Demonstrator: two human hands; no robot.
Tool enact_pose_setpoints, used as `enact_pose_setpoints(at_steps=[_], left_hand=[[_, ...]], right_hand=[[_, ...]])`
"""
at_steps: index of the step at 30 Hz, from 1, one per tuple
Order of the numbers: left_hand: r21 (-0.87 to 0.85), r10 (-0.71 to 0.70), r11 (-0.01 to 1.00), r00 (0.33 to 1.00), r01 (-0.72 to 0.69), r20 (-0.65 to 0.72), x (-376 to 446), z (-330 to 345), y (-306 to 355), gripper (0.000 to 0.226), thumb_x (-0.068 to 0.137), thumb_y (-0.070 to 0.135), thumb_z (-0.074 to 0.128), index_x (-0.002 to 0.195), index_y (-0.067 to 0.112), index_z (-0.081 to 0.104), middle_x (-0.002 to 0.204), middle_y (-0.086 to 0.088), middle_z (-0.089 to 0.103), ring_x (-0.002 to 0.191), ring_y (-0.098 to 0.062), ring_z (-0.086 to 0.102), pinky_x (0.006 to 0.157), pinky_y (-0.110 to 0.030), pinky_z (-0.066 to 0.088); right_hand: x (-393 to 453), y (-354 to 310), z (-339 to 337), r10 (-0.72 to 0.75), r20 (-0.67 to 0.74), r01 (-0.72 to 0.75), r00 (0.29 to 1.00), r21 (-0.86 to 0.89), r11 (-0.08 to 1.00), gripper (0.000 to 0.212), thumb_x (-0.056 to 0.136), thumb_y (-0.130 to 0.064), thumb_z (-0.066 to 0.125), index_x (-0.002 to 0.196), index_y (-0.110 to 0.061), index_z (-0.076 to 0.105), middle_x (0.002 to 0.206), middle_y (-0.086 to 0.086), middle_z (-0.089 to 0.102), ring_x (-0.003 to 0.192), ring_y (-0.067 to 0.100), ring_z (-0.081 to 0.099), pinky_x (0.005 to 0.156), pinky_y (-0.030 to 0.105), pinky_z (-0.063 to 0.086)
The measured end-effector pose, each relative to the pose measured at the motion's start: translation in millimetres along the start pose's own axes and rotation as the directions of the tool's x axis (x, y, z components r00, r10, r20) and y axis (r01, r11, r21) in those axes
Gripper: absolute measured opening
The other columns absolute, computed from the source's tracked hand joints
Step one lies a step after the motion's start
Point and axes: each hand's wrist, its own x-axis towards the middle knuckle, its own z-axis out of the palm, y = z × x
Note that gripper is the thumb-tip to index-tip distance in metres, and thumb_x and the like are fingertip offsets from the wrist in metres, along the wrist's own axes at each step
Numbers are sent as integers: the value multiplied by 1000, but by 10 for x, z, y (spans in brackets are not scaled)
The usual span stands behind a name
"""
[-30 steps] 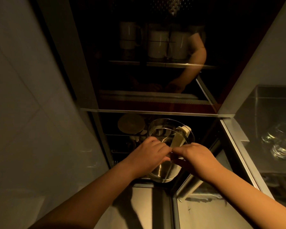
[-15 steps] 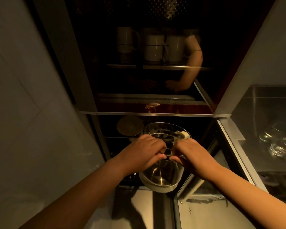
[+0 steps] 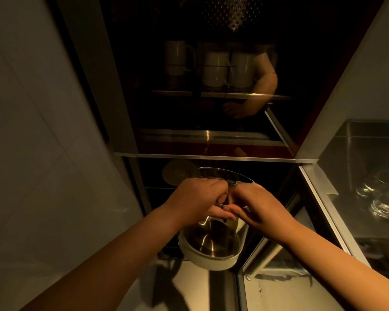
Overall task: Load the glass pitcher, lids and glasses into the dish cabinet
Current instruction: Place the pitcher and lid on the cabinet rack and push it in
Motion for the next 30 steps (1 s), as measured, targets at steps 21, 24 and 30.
enact_pose_setpoints(at_steps=[21,24,30], left_hand=[[-127,75,988,995,-82,-65,100,-406,-25,37,69,43,72,65,18,46,59,6,45,50,-7,39,44,-25,37],[-208,21,977,998,-33,-62,125,-509,-46,34,70,44,69,69,25,41,63,14,41,52,-9,43,47,-23,40],[-209,-4,978,998,-9,-61,231,-691,-113,37,68,52,67,67,29,39,60,16,39,53,-1,40,54,-13,39]], right_hand=[[-364,555,-201,-706,-31,609,707,-481,631,61,93,-17,54,147,-11,25,156,7,15,141,24,23,114,39,25],[-365,629,-250,-731,99,684,675,-454,571,58,93,-15,52,146,-11,26,156,7,16,139,22,27,113,37,27],[-291,706,-372,-730,190,724,656,-433,537,50,93,-25,56,136,-10,37,146,6,30,139,22,28,113,37,27]])
